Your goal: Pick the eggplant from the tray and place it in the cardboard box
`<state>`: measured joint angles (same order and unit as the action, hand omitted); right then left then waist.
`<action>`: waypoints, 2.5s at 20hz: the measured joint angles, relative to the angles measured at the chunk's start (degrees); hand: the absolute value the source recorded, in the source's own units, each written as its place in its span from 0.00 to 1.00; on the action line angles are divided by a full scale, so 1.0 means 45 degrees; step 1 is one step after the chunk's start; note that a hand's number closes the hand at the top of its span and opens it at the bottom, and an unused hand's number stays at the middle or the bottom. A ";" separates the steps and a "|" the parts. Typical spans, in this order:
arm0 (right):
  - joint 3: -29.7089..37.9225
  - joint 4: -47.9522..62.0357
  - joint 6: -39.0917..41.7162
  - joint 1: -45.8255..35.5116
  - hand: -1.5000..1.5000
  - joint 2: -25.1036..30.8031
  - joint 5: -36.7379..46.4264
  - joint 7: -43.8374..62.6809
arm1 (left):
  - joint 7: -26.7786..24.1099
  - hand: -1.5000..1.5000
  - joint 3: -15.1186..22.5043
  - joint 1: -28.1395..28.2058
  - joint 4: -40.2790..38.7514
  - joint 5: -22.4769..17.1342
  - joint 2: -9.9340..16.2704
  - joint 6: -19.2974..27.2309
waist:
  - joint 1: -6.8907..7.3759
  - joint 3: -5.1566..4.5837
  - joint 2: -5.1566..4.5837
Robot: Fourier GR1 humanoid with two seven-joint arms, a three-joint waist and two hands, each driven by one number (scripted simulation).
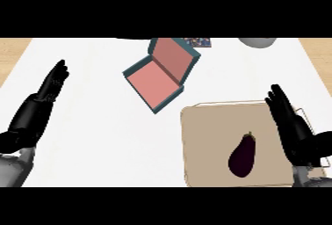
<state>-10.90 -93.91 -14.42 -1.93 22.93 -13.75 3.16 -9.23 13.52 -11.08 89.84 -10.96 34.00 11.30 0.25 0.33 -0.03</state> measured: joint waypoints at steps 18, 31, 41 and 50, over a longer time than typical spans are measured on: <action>0.2950 0.0317 -0.7442 0.1814 0.00 -0.2754 0.2204 -0.0547 | 0.2379 0.50 0.0029 0.2223 -0.0924 0.0609 -0.1230 0.1587 | -0.0116 -0.0080 0.0002; 0.0197 -0.2023 -0.2065 0.3619 0.00 0.2976 0.3560 0.6791 | 0.2828 0.50 0.0110 0.2129 -0.0704 0.0989 -0.1416 0.1741 | -0.0002 -0.0134 0.0004; -0.1188 -0.3205 0.0396 0.1096 0.00 0.3173 0.3280 1.2119 | 0.2760 0.50 -0.0142 0.2385 -0.0595 0.1250 -0.1766 0.1434 | 0.0063 -0.0092 0.0002; -0.1553 -0.2295 0.0796 0.0460 0.00 0.1989 0.4353 1.2812 | 0.2496 0.50 -0.0553 0.2370 -0.1060 0.1857 -0.2384 0.1148 | -0.0015 -0.0079 0.0003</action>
<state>-17.88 -104.24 -10.84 0.14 31.88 5.83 60.82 2.01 11.03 -0.42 85.07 -2.60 23.27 16.47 0.18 -0.02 -0.02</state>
